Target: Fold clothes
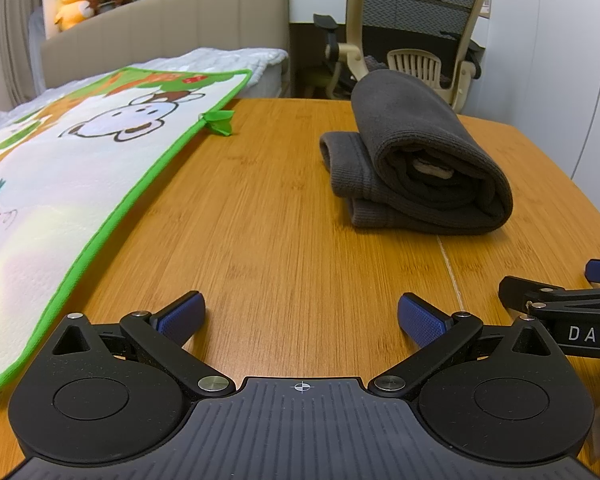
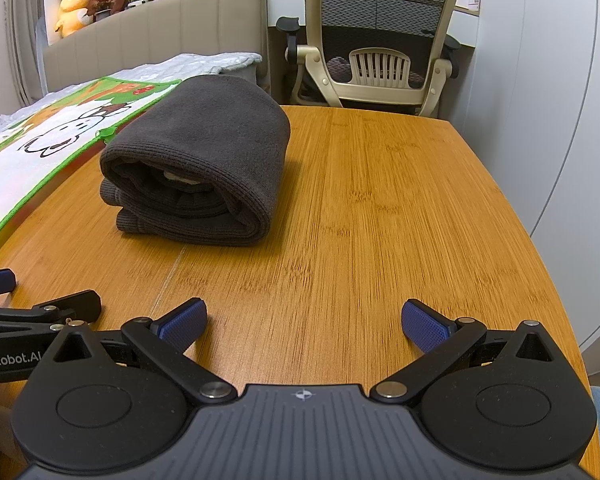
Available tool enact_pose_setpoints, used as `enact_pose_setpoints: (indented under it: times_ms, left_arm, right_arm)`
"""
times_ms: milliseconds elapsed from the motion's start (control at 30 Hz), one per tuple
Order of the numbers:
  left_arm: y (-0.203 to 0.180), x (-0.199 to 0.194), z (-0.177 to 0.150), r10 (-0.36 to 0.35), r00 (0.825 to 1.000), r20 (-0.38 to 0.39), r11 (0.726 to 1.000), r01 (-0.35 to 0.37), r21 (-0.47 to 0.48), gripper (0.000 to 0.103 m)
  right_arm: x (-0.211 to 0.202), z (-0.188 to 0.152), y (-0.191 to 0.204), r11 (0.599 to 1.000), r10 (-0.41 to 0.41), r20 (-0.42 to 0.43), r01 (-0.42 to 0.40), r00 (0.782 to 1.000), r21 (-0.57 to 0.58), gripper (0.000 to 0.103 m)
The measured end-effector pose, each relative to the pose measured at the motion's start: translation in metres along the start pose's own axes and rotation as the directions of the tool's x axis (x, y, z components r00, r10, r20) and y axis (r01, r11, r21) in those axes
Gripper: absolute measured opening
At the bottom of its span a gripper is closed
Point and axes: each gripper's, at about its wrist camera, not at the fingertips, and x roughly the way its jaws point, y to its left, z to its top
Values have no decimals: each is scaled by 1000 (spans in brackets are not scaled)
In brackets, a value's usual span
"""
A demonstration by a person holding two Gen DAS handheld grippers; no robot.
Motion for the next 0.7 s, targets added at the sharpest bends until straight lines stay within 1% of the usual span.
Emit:
enact_pose_setpoints:
  times_ms: [700]
  left_arm:
    - [1,0,1,-19,1000,-8,1000,20,17,103]
  right_arm:
    - [1,1,-1,1000,0,0,0,1000,0,103]
